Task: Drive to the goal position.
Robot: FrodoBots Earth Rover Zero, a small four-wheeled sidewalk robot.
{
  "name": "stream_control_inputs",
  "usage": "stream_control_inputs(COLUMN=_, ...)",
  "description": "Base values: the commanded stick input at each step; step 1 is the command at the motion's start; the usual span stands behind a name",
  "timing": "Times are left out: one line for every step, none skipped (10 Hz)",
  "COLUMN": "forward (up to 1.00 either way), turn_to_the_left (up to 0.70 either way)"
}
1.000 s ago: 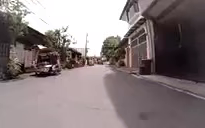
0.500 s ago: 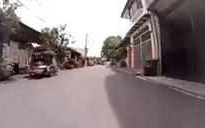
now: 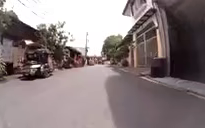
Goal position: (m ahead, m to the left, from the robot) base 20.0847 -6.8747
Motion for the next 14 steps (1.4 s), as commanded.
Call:
stream_control_inputs(forward=1.00, turn_to_the_left=0.00)
stream_control_inputs(forward=1.00, turn_to_the_left=0.00)
stream_control_inputs(forward=1.00, turn_to_the_left=0.00)
stream_control_inputs(forward=1.00, turn_to_the_left=0.00)
stream_control_inputs(forward=1.00, turn_to_the_left=0.00)
stream_control_inputs(forward=1.00, turn_to_the_left=0.00)
stream_control_inputs(forward=1.00, turn_to_the_left=0.00)
stream_control_inputs(forward=1.00, turn_to_the_left=0.00)
stream_control_inputs(forward=1.00, turn_to_the_left=-0.17)
stream_control_inputs(forward=1.00, turn_to_the_left=-0.15)
stream_control_inputs(forward=1.00, turn_to_the_left=0.00)
stream_control_inputs(forward=1.00, turn_to_the_left=0.00)
stream_control_inputs(forward=1.00, turn_to_the_left=0.00)
stream_control_inputs(forward=1.00, turn_to_the_left=0.00)
